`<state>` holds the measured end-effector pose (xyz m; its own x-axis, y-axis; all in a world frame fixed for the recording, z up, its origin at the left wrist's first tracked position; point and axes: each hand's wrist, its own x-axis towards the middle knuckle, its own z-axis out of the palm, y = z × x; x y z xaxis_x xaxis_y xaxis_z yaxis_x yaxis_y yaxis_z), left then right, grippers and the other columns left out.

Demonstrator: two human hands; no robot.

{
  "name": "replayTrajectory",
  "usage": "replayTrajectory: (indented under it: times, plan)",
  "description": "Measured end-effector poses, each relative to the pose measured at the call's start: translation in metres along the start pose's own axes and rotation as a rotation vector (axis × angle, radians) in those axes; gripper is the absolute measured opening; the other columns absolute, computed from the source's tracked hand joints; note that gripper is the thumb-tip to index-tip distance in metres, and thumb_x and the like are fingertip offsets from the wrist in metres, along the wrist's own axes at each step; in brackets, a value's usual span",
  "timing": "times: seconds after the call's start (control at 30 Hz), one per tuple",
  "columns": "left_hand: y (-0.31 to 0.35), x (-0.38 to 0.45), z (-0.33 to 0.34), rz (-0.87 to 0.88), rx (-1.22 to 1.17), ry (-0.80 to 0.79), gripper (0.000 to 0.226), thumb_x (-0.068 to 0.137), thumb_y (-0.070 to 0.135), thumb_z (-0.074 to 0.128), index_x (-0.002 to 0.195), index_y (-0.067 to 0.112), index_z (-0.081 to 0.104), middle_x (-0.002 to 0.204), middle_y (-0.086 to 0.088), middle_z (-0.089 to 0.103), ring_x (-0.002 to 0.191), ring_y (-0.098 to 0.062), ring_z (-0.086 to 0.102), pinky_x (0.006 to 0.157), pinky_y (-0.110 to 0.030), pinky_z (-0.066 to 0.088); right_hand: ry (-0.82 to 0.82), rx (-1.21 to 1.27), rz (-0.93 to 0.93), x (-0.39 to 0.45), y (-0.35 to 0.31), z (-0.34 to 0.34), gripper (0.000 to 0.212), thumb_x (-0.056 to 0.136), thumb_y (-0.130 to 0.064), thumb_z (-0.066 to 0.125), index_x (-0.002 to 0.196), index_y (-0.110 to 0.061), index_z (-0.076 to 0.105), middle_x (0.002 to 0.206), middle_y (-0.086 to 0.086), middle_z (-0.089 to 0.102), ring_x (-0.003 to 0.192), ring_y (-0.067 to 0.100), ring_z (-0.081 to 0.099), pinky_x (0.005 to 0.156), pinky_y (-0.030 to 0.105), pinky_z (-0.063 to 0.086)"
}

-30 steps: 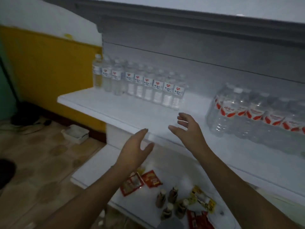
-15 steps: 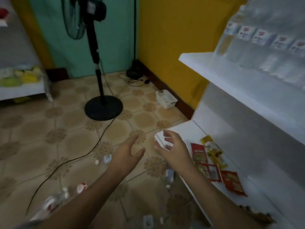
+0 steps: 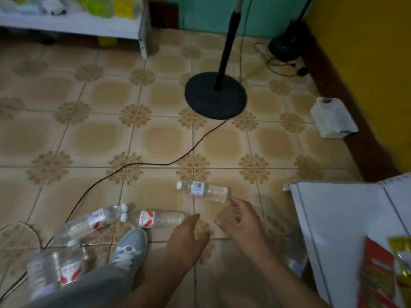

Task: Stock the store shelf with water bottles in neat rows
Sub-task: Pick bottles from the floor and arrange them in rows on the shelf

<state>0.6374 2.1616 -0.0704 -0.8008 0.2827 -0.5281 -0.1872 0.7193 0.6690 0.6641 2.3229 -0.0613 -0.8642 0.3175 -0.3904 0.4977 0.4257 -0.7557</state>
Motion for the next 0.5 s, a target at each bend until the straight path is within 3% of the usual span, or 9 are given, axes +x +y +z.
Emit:
replayTrajectory:
  times: [0.17,0.27,0.37,0.47,0.5]
  plan:
    - [-0.045,0.094,0.031,-0.097,-0.131,0.007,0.056,0.09,0.037,0.058,0.141,0.025,0.04,0.137,0.012,0.048,0.125,-0.005,0.045,0.103,-0.018,0.033,-0.091,-0.26,-0.055,0.117,0.044,0.05,0.068,0.079,-0.025,0.079,0.138,-0.019,0.047,0.132,-0.004,0.046,0.123,0.012,0.048,0.094,0.02,0.039]
    - [-0.068,0.134,0.05,-0.093,-0.211,0.004,0.037,0.089,0.027,0.058,0.126,0.032,0.053,0.111,0.024,0.052,0.106,0.006,0.05,0.083,-0.011,0.038,-0.164,-0.507,-0.153,0.176,0.078,0.084,0.066,0.081,-0.021,0.074,0.14,-0.016,0.045,0.134,0.001,0.045,0.124,0.019,0.047,0.097,0.025,0.041]
    - [-0.094,0.156,0.065,-0.106,-0.231,-0.007,0.023,0.09,0.025,0.057,0.109,0.038,0.06,0.098,0.02,0.065,0.093,0.005,0.062,0.073,-0.009,0.048,-0.225,-0.763,-0.214,0.216,0.106,0.11,0.069,0.081,-0.021,0.071,0.143,-0.016,0.04,0.14,0.004,0.042,0.128,0.024,0.043,0.106,0.033,0.038]
    - [-0.108,0.163,0.072,-0.055,-0.187,0.007,0.04,0.09,0.031,0.056,0.13,0.033,0.052,0.118,0.017,0.061,0.107,-0.001,0.058,0.089,-0.016,0.047,-0.216,-0.845,-0.228,0.238,0.117,0.12,0.063,0.081,-0.022,0.069,0.138,-0.017,0.045,0.133,0.006,0.051,0.12,0.027,0.049,0.1,0.035,0.039]
    - [-0.109,0.164,0.072,-0.047,-0.185,0.006,0.043,0.09,0.03,0.056,0.133,0.031,0.05,0.12,0.018,0.059,0.108,-0.003,0.057,0.088,-0.012,0.044,-0.211,-0.814,-0.214,0.239,0.117,0.12,0.058,0.079,-0.022,0.071,0.133,-0.016,0.05,0.127,0.007,0.055,0.115,0.028,0.053,0.096,0.036,0.042]
